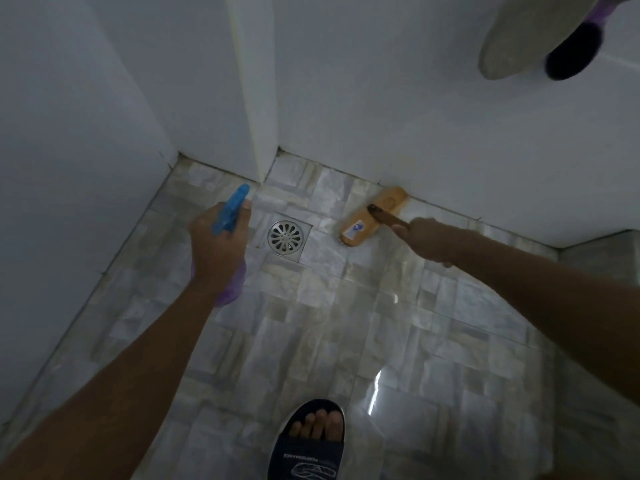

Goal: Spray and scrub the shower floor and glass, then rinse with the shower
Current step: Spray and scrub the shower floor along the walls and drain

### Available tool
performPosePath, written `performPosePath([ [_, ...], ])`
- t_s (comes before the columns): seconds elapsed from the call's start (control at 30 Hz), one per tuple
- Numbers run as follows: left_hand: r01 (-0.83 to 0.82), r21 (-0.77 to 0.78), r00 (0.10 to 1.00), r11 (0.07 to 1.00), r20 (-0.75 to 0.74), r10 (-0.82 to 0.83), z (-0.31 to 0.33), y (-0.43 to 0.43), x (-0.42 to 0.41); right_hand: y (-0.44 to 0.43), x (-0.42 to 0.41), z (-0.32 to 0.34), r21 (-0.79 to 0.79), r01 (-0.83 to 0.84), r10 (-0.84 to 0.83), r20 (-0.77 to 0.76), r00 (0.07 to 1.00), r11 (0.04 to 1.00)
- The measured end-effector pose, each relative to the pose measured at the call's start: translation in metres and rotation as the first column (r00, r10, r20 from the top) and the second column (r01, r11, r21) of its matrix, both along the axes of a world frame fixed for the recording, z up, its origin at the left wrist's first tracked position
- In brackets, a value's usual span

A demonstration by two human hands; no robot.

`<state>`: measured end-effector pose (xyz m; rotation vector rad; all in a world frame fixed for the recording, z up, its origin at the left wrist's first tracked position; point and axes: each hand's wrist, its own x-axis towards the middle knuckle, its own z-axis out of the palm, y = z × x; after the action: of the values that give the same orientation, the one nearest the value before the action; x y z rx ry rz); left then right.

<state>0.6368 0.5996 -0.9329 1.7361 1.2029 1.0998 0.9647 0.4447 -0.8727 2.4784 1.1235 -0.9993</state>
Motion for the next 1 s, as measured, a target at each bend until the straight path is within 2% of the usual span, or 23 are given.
performPosePath([
  [0.17,-0.053,0.010,0.999,0.999,-0.012,0.053,-0.002,0.002,0.000,0.105,-0.055,-0.012,0.115,-0.196,0.202,-0.045,0.978,0.974],
  [0.27,-0.083,0.003,0.997,0.997,0.002,0.083,0.000,0.002,-0.002,0.132,-0.081,-0.013,0.160,-0.217,0.230,-0.068,0.971,0.963],
  [0.47,-0.107,-0.025,0.994,0.994,0.019,0.108,0.004,0.001,0.000,0.072,-0.029,-0.012,0.065,-0.251,0.256,-0.069,0.964,0.966],
  [0.6,-0.068,-0.018,0.998,0.997,-0.015,0.068,0.009,-0.007,0.004,0.039,-0.007,-0.005,-0.021,-0.230,0.229,-0.039,0.973,0.973],
  [0.8,-0.107,-0.082,0.991,0.991,0.066,0.113,0.003,0.001,-0.004,0.118,-0.068,-0.010,0.117,-0.203,0.211,-0.057,0.976,0.972],
  [1.0,-0.004,0.046,0.991,0.999,-0.131,0.010,0.010,-0.009,0.012,0.120,-0.095,-0.018,0.188,-0.043,0.078,-0.182,0.980,0.981],
])
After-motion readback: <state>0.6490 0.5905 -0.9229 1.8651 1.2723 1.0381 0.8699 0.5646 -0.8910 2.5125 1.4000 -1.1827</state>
